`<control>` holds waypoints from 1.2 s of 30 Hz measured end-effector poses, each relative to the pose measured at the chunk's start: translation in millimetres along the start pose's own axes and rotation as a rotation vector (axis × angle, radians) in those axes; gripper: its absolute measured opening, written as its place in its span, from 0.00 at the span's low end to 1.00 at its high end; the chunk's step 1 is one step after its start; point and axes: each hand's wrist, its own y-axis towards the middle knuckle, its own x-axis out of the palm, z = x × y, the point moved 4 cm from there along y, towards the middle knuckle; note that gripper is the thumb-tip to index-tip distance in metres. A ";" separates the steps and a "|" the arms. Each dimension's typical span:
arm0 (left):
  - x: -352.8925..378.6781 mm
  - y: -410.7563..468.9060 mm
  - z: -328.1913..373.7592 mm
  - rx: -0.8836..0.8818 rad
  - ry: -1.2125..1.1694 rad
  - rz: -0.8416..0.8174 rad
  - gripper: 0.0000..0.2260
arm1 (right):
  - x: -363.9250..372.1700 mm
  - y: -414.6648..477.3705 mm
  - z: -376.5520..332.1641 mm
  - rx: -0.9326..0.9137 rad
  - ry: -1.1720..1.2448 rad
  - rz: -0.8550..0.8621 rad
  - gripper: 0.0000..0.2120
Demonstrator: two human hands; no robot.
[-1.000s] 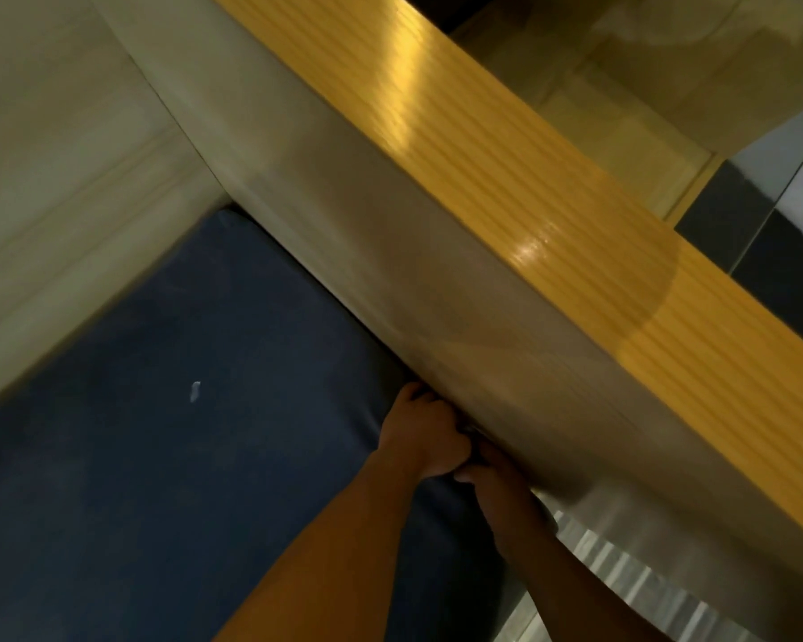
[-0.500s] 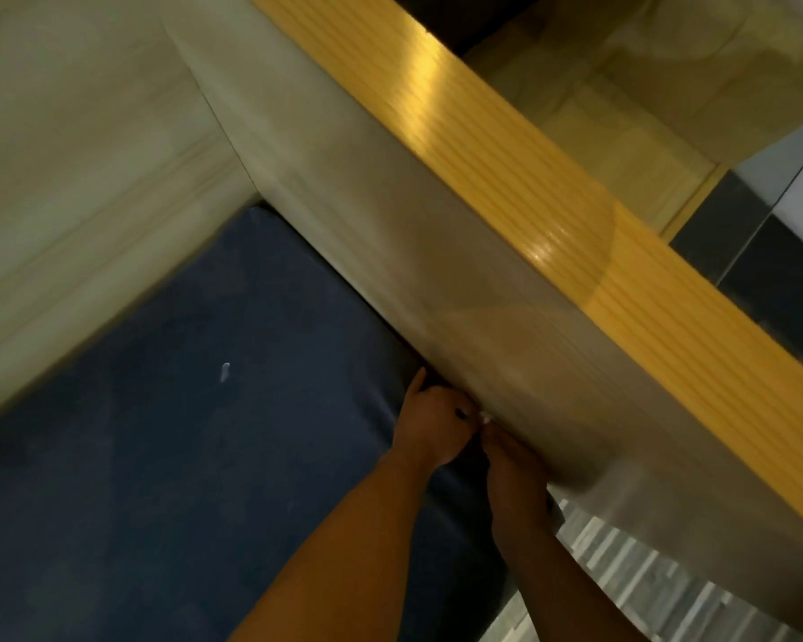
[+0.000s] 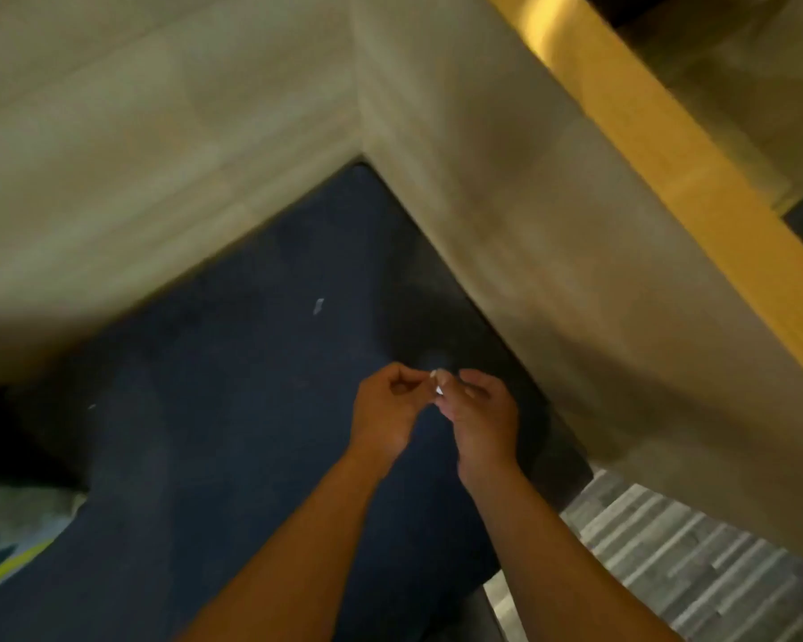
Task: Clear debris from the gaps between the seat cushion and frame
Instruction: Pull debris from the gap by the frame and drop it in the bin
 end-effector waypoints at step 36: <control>-261.1 -645.2 -400.1 -0.126 -1.361 1.650 0.06 | 96.5 -615.2 442.2 -0.588 -1.360 -1.825 0.07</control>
